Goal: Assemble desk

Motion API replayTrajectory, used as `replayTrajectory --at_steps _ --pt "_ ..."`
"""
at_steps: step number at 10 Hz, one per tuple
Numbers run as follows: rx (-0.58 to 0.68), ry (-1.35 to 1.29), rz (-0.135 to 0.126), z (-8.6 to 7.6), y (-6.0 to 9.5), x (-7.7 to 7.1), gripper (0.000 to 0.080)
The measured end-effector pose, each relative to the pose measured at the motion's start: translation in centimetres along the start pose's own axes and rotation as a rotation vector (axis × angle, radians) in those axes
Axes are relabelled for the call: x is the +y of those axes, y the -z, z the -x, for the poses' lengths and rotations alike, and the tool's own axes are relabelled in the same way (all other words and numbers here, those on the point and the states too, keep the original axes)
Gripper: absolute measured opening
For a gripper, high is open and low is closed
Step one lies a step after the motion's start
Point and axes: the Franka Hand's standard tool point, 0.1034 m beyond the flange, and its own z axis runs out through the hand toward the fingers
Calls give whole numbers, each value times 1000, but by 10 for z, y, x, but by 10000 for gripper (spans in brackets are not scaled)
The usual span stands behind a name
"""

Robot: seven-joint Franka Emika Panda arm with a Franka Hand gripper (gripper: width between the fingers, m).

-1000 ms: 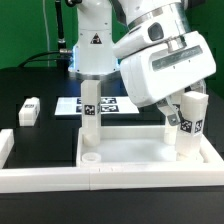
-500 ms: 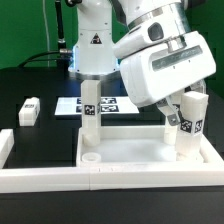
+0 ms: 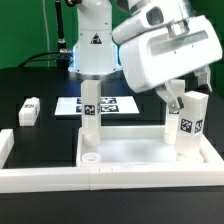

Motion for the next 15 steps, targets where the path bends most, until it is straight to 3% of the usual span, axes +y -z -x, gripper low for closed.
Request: replayTrajectory --at_steps 2,5,6,7,10,12,14,15 --pt "-98 -49 -61 -10 5 -12 649" --pt "-206 -80 -123 -16 5 -26 649" --pt "-255 -85 -159 -15 6 -30 649" --pt "-266 -82 -170 -18 6 -32 649" --pt "-263 -81 -164 -16 6 -30 649" --pt "-293 -171 -101 -1 14 -20 649" --pt "-224 -224 -28 2 15 -15 649" --pt "-227 -199 -34 7 14 -12 649"
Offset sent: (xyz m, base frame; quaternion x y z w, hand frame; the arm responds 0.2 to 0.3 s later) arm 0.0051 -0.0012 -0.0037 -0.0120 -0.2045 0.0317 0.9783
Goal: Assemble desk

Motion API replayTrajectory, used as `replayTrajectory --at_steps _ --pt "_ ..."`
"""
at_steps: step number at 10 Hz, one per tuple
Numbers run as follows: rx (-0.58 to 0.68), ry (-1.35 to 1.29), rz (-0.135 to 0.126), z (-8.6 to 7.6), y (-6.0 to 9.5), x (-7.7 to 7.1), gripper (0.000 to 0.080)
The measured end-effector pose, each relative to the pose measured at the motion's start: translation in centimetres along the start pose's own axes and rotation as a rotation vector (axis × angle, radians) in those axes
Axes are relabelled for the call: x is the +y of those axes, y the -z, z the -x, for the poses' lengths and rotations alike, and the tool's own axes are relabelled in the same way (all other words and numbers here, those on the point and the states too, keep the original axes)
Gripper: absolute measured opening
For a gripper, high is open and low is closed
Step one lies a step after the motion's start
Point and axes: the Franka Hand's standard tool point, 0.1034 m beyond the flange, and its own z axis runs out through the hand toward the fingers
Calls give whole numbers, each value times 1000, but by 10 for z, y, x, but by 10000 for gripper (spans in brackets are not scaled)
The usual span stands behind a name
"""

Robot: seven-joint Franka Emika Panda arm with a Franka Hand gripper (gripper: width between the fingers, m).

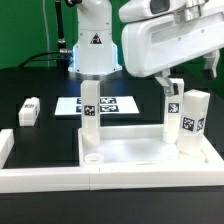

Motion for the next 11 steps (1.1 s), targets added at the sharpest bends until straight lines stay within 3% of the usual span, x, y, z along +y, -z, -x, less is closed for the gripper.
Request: replayTrajectory --at_steps 4,8,11 --pt "-1 2 -2 -1 -1 -2 649" --pt "12 -41 -12 -20 -21 -15 649" --pt "19 -38 -9 -19 -23 -14 637"
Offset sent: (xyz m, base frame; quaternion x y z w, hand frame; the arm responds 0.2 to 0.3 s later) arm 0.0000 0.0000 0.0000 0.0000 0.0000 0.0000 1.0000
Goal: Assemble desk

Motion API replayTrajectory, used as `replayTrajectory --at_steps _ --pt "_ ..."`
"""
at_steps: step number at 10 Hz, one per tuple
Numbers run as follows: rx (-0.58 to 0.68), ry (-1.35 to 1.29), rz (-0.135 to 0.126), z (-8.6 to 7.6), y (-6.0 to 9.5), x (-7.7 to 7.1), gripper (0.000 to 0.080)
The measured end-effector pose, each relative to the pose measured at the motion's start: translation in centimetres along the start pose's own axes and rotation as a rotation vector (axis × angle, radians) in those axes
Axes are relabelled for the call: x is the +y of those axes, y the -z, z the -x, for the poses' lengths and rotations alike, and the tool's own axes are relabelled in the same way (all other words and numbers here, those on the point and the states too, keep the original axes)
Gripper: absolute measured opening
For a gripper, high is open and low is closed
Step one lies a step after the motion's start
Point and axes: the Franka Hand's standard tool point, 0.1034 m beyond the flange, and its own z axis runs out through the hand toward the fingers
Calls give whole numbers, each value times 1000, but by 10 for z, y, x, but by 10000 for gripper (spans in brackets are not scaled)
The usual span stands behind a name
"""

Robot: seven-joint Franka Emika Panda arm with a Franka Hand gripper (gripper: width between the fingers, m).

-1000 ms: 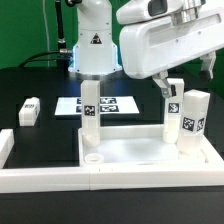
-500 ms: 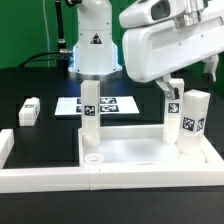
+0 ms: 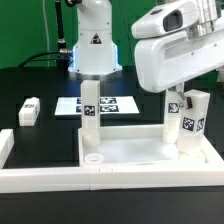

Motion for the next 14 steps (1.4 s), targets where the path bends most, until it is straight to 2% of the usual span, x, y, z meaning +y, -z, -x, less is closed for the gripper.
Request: replayTrajectory --at_steps 2,5,8,10,12,13,14 --pt "2 0 3 0 1 2 303" --pt "5 -38 3 -1 1 3 303" --pt "25 -354 20 -2 1 11 303" --pt "31 -564 5 -1 2 19 303" --pt "37 -705 6 1 3 24 304" --pt "41 -770 -1 1 3 25 304" --pt "47 -869 -22 2 4 29 304"
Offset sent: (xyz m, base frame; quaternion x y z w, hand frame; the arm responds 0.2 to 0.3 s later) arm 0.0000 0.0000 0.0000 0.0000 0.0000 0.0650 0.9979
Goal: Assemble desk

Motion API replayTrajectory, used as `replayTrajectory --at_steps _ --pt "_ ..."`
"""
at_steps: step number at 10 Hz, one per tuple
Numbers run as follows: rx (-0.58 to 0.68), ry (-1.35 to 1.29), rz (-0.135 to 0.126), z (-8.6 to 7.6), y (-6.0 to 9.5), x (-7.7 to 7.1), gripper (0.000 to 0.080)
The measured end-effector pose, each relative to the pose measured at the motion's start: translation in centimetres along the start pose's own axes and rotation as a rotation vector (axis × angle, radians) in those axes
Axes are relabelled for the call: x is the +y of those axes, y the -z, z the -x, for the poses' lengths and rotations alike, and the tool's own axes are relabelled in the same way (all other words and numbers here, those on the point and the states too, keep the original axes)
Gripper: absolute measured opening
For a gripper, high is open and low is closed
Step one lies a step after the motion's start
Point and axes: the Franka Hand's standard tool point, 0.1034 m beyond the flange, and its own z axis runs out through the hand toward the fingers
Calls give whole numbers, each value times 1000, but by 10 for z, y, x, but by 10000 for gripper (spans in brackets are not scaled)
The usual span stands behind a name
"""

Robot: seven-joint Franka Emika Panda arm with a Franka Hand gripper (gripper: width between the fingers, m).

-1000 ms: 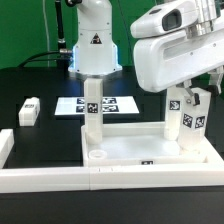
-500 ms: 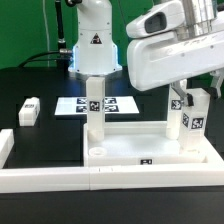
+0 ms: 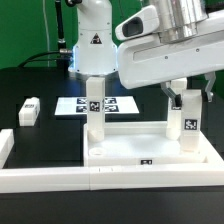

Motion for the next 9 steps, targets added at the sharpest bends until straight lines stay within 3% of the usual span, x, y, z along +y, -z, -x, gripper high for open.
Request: replayTrajectory --at_steps 2,6,9 --pt "-4 -149 -15 0 0 -1 304" --pt "1 -405 -6 -2 -1 -1 304" --pt "-5 -521 -28 -2 0 3 304"
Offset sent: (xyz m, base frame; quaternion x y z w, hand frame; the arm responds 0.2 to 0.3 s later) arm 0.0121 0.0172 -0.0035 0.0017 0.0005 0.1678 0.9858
